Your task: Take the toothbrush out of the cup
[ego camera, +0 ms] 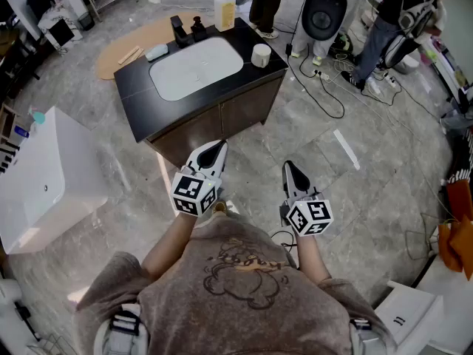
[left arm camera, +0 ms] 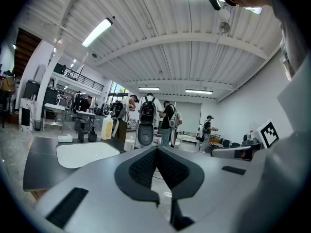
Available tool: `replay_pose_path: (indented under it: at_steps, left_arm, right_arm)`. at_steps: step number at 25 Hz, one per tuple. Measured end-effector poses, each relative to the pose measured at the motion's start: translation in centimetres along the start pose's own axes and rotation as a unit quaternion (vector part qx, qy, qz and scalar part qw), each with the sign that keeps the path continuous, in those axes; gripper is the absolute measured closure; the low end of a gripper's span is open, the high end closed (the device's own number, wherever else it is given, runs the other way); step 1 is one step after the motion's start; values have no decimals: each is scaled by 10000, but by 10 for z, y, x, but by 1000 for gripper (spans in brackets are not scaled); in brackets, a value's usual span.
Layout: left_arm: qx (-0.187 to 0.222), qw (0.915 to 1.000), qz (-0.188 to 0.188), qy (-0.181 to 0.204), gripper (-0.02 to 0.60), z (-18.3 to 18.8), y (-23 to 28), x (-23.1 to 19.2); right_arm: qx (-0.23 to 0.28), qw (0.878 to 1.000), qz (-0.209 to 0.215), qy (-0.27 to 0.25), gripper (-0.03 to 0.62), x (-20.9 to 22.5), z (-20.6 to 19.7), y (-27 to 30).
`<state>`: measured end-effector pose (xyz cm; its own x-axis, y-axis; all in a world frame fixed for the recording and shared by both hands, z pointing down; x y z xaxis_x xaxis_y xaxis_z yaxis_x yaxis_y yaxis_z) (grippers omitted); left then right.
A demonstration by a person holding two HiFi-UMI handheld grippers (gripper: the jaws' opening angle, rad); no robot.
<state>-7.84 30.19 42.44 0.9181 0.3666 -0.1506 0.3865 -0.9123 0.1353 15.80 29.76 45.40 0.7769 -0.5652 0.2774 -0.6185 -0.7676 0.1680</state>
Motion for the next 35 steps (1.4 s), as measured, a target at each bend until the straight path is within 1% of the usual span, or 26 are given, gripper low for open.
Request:
replay_pose_path:
  at_steps: [6,10,16,22,27,35]
  left_arm:
    - [18,10000,-53,-4,561,4,5,-9]
    - [32,9999,-113,-2,561,6,8,-15]
    - [130,9997,-201,38,561,13,19,-45]
    - [133,9992,-360,118,561,12,29,-81]
    - [122,9988,-464,98,561,15,43,-102]
    - [128,9982,-574,68,561,17,84,-115]
  right_arm:
    - [12,10000,4,4,591,-3,1,11]
    - [60,9999,-75,101,591,-5,0,17]
    - [129,9992,-373,-82,591,-4,4,39]
    - [265,9969,-742,-16,591,-5,5,59]
    - [234,9951,-957,-2,591,-8,5,68]
    - [247,9929,-1160,65,591,15,10,84]
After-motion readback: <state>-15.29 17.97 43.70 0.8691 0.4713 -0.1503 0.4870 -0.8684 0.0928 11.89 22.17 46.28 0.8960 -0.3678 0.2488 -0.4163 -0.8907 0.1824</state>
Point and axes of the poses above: the fingertips, and each gripper's own axes: y forward along the fingers, x to its right, z out of its top, the point moved 5 cm from there along -y, backward along the fingers, and after that the axes turned 2 degrees about y, right-handed, at the moved point
